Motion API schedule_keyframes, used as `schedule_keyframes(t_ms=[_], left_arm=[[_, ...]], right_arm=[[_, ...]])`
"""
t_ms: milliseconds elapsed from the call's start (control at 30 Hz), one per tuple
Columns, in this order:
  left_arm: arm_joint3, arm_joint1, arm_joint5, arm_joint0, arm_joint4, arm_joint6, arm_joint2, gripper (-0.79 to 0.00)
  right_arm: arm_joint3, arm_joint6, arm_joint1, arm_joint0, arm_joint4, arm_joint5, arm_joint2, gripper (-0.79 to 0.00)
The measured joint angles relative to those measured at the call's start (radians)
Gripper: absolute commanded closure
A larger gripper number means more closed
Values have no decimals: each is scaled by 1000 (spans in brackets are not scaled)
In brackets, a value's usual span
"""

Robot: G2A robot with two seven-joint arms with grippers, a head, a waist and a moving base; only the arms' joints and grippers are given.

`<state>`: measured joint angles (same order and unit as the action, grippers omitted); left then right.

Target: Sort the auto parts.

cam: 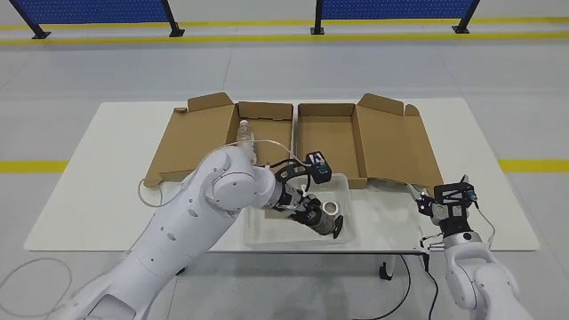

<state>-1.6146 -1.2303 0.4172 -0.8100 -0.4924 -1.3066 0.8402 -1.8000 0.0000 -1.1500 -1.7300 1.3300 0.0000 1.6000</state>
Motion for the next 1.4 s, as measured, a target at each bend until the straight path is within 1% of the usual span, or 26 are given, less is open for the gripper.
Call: schedule_keyframes(t_ms=[567,733,867,967,1033,1067,1167,1400], left_arm=[[20,12,8,19,-2,10,-12,0],[38,15,-7,35,-43,35,-6,0],[72,20,-37,64,-104,85,23,0],[106,24,-82,92,-198,120,38,0],[117,23,-126,103,-298,137,28,0],[123,21,-144,103,-318,149,25,0],[158,14,-183,114,-321,169,11,0],[274,-6,-272,150,-414,224,-34,0]], right_arm=[[0,0,0,0,0,0,0,-785],[0,0,0,0,0,0,0,-785],[0,0,0,0,0,0,0,-785],[0,0,0,0,0,0,0,-785],[0,0,0,0,0,0,0,-785],[0,0,0,0,0,0,0,-785],[0,0,0,0,0,0,0,-785],[0,0,0,0,0,0,0,-785]])
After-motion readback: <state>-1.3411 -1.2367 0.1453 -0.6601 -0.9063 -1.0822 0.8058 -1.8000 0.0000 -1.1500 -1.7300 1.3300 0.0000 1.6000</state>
